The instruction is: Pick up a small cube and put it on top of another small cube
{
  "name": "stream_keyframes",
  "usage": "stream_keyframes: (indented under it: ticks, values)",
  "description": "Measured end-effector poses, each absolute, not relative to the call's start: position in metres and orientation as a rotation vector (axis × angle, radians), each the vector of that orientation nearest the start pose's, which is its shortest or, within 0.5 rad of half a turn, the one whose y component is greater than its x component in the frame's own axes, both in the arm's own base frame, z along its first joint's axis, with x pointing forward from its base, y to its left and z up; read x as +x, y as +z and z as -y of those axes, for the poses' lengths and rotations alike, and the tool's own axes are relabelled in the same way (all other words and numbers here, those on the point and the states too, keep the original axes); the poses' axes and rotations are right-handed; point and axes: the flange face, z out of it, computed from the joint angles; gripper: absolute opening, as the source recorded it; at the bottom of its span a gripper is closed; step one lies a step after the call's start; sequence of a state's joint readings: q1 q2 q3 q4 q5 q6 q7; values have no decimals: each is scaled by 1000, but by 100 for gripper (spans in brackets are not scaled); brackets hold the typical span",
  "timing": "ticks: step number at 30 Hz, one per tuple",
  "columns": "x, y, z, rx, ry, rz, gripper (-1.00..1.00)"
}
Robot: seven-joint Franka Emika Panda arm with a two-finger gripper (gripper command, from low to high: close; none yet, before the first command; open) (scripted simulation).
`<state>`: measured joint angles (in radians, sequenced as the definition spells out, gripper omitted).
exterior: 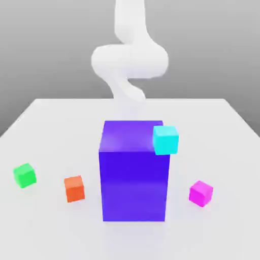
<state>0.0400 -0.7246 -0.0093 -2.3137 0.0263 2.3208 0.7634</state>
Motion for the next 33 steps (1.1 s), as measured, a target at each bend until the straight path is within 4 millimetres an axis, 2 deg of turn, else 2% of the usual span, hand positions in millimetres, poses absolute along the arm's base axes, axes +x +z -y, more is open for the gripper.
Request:
stream_keyframes:
  ticks: [3, 5, 7, 10, 13, 15, 17, 20, 21, 22, 24, 28, 29, 33]
  values:
    - [410, 615, -41, -2596, -784, -871, 0]
    - [425, 568, -65, -2662, -690, -797, 0]
    - [434, 520, -90, -2727, -597, -720, 0]
    - [435, 447, -127, -2822, -461, -600, 0]
    - [421, 376, -160, -2913, -329, -472, 0]
    - [403, 328, -179, -2973, -243, -379, 0]
    - [377, 280, -194, -3034, -158, -276, 0]
    - [321, 214, -215, -3121, -32, -65, 0]
    - [302, 203, -220, -3132, -16, -3, 0]
    - [297, 193, -217, -3137, -8, 1, 0]
    - [298, 175, -209, -3141, -4, -26, 0]
    - [297, 139, -207, -3141, 0, -30, 0]
    - [296, 131, -207, -3141, 0, -31, -100]
    - [296, 131, -207, -3141, 0, -31, -100]
